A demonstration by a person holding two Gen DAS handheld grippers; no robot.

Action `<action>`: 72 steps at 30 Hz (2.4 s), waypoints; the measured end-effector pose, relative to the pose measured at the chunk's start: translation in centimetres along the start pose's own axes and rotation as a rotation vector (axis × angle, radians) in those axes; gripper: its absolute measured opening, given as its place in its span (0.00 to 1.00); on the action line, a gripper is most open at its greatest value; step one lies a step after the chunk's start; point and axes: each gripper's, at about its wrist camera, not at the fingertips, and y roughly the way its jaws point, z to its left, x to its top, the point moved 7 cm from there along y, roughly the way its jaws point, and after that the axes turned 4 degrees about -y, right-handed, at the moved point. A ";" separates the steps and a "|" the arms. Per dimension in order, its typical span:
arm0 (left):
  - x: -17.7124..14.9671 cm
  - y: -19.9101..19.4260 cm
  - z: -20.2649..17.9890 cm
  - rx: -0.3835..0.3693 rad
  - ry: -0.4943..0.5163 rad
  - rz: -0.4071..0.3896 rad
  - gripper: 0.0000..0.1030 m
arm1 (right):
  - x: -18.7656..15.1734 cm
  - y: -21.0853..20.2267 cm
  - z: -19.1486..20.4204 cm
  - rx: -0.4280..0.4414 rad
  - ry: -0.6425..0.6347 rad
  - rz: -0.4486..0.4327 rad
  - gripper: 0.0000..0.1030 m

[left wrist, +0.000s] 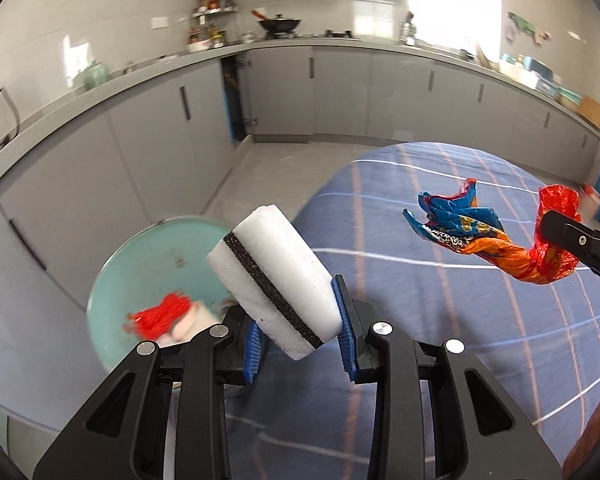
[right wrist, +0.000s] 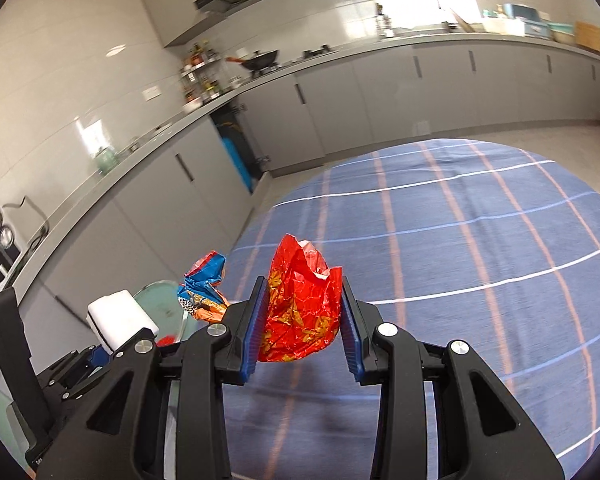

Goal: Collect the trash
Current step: 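Carry the white sponge and red bag over the teal bin, then open both tools to drop the sponge and red bag into the bin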

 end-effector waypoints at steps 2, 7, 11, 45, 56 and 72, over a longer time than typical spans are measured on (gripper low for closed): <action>-0.3 -0.1 1.6 0.018 -0.021 0.000 0.32 | -0.3 0.2 1.4 0.016 -0.016 0.006 0.34; -0.8 -0.5 5.3 0.062 -0.073 -0.001 0.32 | -1.2 1.0 5.4 0.062 -0.067 0.029 0.34; -1.1 -0.6 7.7 0.089 -0.115 0.001 0.32 | -1.6 1.5 8.4 0.094 -0.117 0.040 0.34; -1.7 4.3 16.1 0.127 -0.236 0.078 0.32 | -2.8 12.0 19.9 0.055 -0.282 0.122 0.34; -2.2 8.0 16.9 0.135 -0.238 0.147 0.32 | -3.9 17.0 21.1 0.073 -0.315 0.214 0.35; -3.3 9.5 17.0 0.170 -0.238 0.188 0.32 | -3.8 17.5 20.4 0.169 -0.276 0.256 0.54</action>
